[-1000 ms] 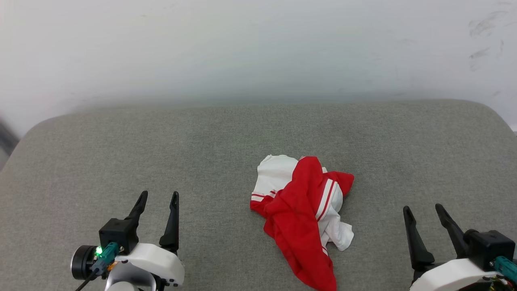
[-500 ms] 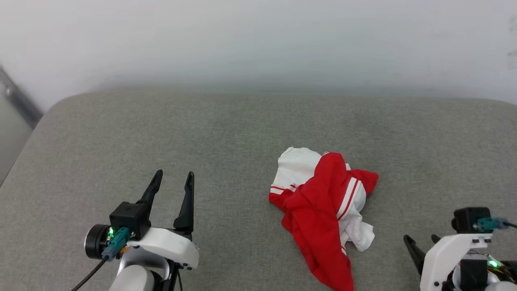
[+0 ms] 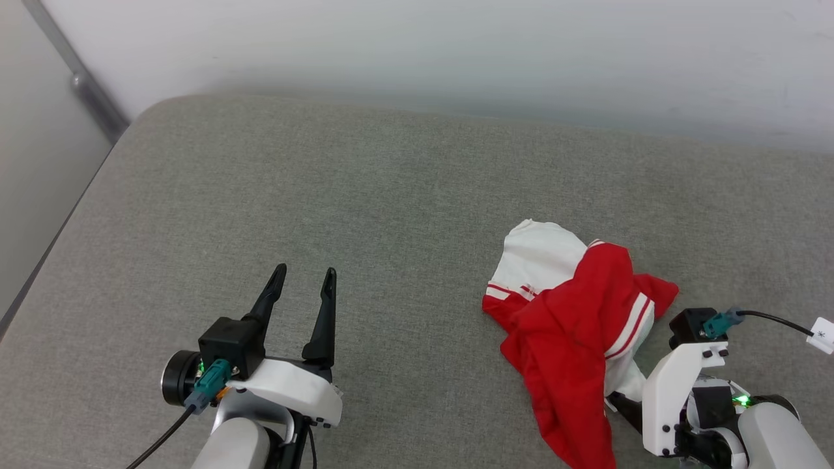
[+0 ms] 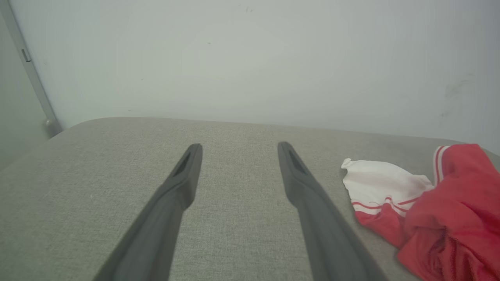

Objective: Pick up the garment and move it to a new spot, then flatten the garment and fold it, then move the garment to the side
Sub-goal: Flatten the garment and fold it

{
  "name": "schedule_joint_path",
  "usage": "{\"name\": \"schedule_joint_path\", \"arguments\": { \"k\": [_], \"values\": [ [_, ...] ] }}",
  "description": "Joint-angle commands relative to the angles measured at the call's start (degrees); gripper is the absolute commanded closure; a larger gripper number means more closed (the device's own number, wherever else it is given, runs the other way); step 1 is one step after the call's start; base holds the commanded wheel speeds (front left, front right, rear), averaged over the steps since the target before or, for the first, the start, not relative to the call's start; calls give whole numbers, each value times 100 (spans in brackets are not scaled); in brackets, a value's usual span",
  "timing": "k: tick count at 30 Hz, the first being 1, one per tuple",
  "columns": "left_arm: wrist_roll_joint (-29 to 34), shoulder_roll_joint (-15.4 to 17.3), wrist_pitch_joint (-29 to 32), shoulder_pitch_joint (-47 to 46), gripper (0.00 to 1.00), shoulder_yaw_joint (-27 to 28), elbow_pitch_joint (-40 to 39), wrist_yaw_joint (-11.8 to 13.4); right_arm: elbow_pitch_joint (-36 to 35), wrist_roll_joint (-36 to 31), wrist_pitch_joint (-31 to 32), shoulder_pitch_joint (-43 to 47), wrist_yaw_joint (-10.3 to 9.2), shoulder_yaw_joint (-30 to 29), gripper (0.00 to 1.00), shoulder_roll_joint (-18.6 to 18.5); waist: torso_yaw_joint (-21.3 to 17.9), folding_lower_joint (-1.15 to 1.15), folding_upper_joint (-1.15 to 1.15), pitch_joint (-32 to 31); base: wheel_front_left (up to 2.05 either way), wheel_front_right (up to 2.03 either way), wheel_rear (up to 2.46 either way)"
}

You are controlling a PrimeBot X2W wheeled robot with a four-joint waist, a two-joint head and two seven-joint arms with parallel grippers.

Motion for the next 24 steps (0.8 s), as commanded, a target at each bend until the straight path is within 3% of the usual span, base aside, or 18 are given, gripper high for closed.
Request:
{"name": "schedule_joint_path", "arguments": {
  "k": [1,2,3,7,14,18,23,24],
  "values": [
    [-16,-12,-25,-15,0,3,17,-14,409,77,134,200,-2,131,54,124,54,0,0,-5,0,0,0],
    [-9,-13,-28,-9,0,2,27,-24,508,109,139,209,-1,173,95,133,68,0,0,-10,0,0,0],
    [-1,-12,-33,2,0,5,33,-30,560,161,99,206,-1,198,100,140,74,0,0,-21,0,0,0],
    [24,25,-41,68,0,46,35,9,407,175,-163,81,-2,197,100,26,31,0,0,-78,0,0,0],
    [35,88,-48,243,0,149,-7,116,-740,-64,-801,-183,-3,-247,100,-355,-338,0,0,-252,0,0,0],
    [12,98,-49,325,0,164,-20,156,-1404,-327,-782,-9,-3,-1008,100,-546,-560,0,0,-293,0,0,0],
    [-15,110,-49,380,0,154,-46,179,-1792,-594,-490,468,-2,-2233,100,-307,-736,0,0,-323,0,0,0],
    [-18,129,-35,380,0,145,-46,175,-1731,-756,-373,755,-2,-2735,100,-200,-756,0,0,-311,0,0,0]
  ]
}}
